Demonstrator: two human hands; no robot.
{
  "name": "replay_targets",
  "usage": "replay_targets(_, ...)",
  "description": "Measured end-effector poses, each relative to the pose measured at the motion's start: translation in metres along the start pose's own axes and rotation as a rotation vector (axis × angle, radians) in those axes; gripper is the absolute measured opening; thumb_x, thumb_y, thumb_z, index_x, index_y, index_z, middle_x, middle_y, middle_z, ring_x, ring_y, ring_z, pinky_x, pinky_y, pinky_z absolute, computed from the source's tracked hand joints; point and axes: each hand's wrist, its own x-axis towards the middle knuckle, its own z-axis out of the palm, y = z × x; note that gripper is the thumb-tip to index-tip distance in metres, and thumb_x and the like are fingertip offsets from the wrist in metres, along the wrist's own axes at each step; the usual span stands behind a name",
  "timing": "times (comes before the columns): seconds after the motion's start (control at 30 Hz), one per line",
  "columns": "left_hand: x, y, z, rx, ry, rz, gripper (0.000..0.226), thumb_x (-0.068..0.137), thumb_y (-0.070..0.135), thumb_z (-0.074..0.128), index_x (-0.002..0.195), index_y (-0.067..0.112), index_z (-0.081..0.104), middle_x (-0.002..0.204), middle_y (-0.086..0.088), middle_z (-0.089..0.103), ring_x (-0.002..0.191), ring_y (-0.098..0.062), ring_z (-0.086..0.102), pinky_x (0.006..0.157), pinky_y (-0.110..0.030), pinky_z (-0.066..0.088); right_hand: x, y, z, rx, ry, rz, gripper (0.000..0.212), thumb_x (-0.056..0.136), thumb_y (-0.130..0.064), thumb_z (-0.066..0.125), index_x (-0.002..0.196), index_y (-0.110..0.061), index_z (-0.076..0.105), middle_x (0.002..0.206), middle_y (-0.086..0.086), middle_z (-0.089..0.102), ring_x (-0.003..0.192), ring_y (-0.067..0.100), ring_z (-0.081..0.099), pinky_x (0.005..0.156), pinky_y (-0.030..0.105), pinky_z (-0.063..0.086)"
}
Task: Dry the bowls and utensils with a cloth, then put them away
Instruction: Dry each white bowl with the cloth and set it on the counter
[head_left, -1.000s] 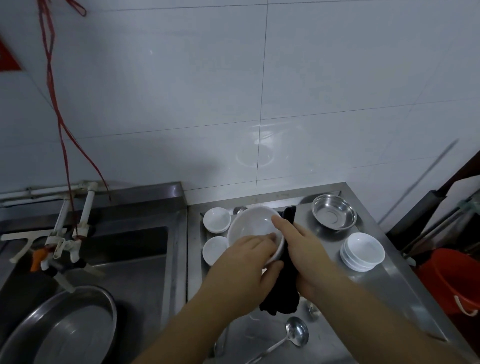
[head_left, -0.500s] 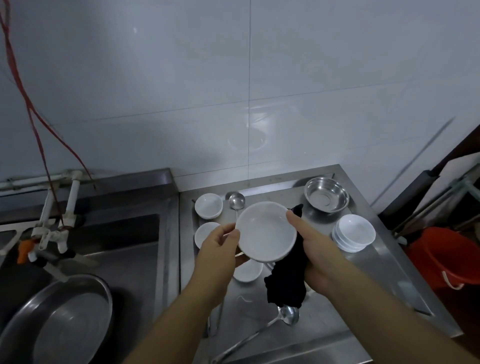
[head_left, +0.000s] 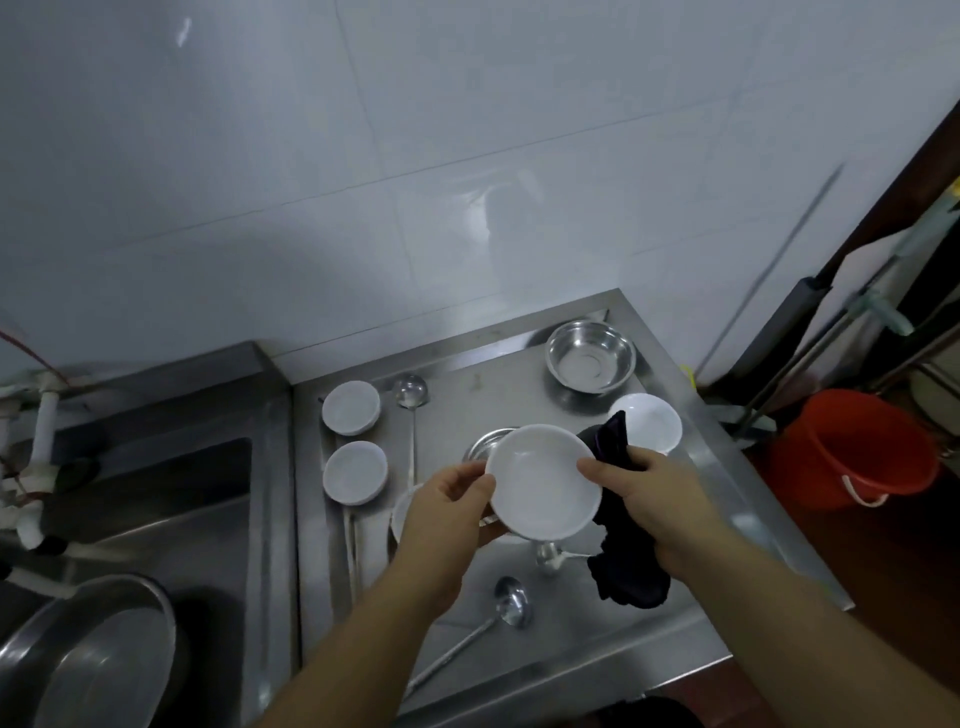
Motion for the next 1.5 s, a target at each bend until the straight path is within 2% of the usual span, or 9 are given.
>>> replay_targets(0.13,0.007,-0.017,0.057,0.02,-0.031,-0.046,0.018,0.103,0.017,0.067,0.12,0.015,0.073,0.107,-0.01,0.081,0.092,-0.023,0.08,0.075,-0.035,0.066,0.014,-0.001,-0.059,0.039,0.007,0.099,0.005,0.086,-0.02,0.086,0.09,-0.02,0.084,0.076,0.015,0.077,0.059,0.027,0.071,0.052,0.033,0.056)
replay_targets(0.27,0.015,-0.032,0.114,0.035,-0.043,-0.085,0.017,0.106,0.016,0.063,0.118,0.018,0.075,0.107,-0.007,0.081,0.093,-0.023,0.08,0.076,-0.035,0.065,0.03,-0.003,-0.116,0.02,0.016,0.132,0.016,0.092,-0.011,0.076,0.107,-0.006,0.078,0.098,0.032,0.075,0.075,0.036,0.072,0.067,0.044,0.062)
replay_targets(0.33,0.02,-0.039,0.141,0.044,-0.054,-0.105,0.018,0.105,0.015,0.063,0.118,0.017,0.075,0.109,-0.007,0.081,0.096,-0.022,0.08,0.076,-0.034,0.065,0.04,-0.002,-0.144,-0.024,0.042,0.096,0.012,0.091,-0.006,0.074,0.103,-0.003,0.077,0.088,0.033,0.072,0.069,0.032,0.072,0.059,0.038,0.062)
replay_targets(0.4,0.025,-0.047,0.166,0.051,-0.055,-0.125,0.017,0.103,0.015,0.066,0.118,0.018,0.074,0.109,-0.005,0.082,0.099,-0.022,0.08,0.079,-0.034,0.065,0.051,0.0,-0.17,-0.102,0.08,0.045,0.008,0.09,-0.004,0.076,0.097,-0.006,0.078,0.077,0.023,0.073,0.062,0.025,0.071,0.053,0.033,0.059)
replay_targets(0.53,0.036,-0.064,0.207,0.049,-0.053,-0.199,0.016,0.103,0.013,0.066,0.113,0.02,0.075,0.104,-0.001,0.083,0.096,-0.02,0.08,0.075,-0.032,0.065,0.073,0.014,-0.213,-0.289,0.135,-0.018,0.016,0.085,-0.013,0.082,0.089,-0.028,0.08,0.077,0.004,0.078,0.07,0.023,0.076,0.063,0.04,0.06)
replay_targets(0.7,0.053,-0.096,0.243,0.096,-0.025,-0.316,0.017,0.105,0.012,0.063,0.117,0.017,0.074,0.115,-0.008,0.077,0.104,-0.029,0.077,0.077,-0.037,0.066,0.101,0.048,-0.247,-0.42,0.201,0.041,0.012,0.079,-0.024,0.084,0.082,-0.032,0.076,0.073,0.0,0.074,0.075,0.028,0.073,0.071,0.05,0.06)
replay_targets(0.93,0.076,-0.145,0.259,0.219,0.016,-0.415,0.015,0.103,0.015,0.065,0.108,0.023,0.077,0.115,-0.007,0.076,0.103,-0.027,0.074,0.085,-0.046,0.067,0.123,0.102,-0.26,-0.485,0.228,0.154,0.006,0.084,-0.028,0.075,0.089,-0.029,0.071,0.08,0.001,0.072,0.076,0.026,0.07,0.068,0.043,0.057)
replay_targets(1.13,0.108,-0.174,0.261,0.259,0.056,-0.457,0.027,0.105,0.013,0.061,0.13,0.011,0.071,0.124,-0.013,0.072,0.107,-0.036,0.072,0.089,-0.056,0.064,0.15,0.122,-0.25,-0.545,0.21,0.174,0.004,0.09,-0.02,0.067,0.087,-0.023,0.066,0.079,0.009,0.068,0.078,0.032,0.066,0.063,0.036,0.044)
replay_targets(1.5,0.142,-0.202,0.253,0.224,0.148,-0.479,0.018,0.104,0.011,0.063,0.116,0.021,0.072,0.116,-0.009,0.076,0.104,-0.031,0.074,0.079,-0.038,0.066,0.185,0.136,-0.228,-0.629,0.193,0.171,0.015,0.091,-0.012,0.061,0.079,-0.02,0.057,0.073,0.008,0.06,0.068,0.028,0.055,0.056,0.033,0.035)
